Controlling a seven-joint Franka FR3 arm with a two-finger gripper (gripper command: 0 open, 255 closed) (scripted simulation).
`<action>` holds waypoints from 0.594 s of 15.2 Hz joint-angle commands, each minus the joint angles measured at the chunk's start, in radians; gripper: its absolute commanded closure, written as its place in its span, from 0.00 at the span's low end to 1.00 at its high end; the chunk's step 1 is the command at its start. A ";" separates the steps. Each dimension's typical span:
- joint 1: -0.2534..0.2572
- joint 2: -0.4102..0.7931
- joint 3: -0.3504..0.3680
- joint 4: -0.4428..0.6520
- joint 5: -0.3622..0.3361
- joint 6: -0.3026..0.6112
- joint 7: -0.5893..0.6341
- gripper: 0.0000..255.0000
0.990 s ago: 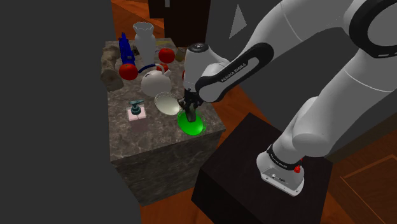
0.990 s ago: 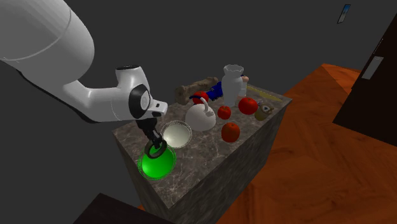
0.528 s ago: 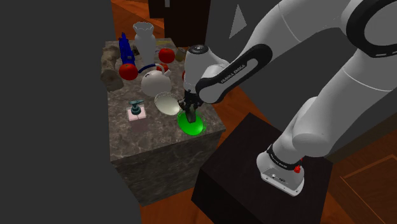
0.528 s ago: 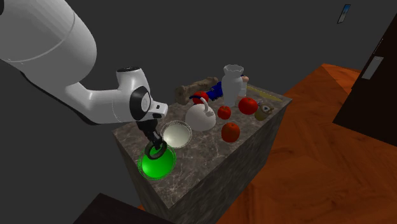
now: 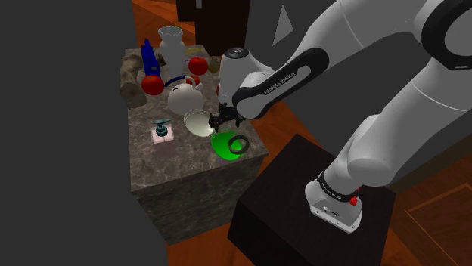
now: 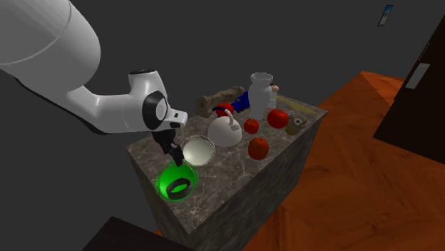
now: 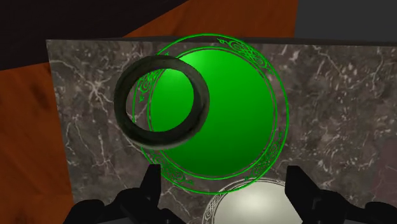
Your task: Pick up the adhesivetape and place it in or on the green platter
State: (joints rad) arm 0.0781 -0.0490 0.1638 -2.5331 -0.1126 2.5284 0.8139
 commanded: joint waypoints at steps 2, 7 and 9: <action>0.008 -0.078 0.003 0.016 0.032 -0.093 -0.021 0.00; 0.008 -0.078 0.002 0.016 0.032 -0.093 -0.021 0.00; 0.008 -0.078 0.002 0.016 0.032 -0.093 -0.021 0.00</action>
State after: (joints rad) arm 0.0862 -0.1268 0.1660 -2.5177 -0.0803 2.4356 0.7925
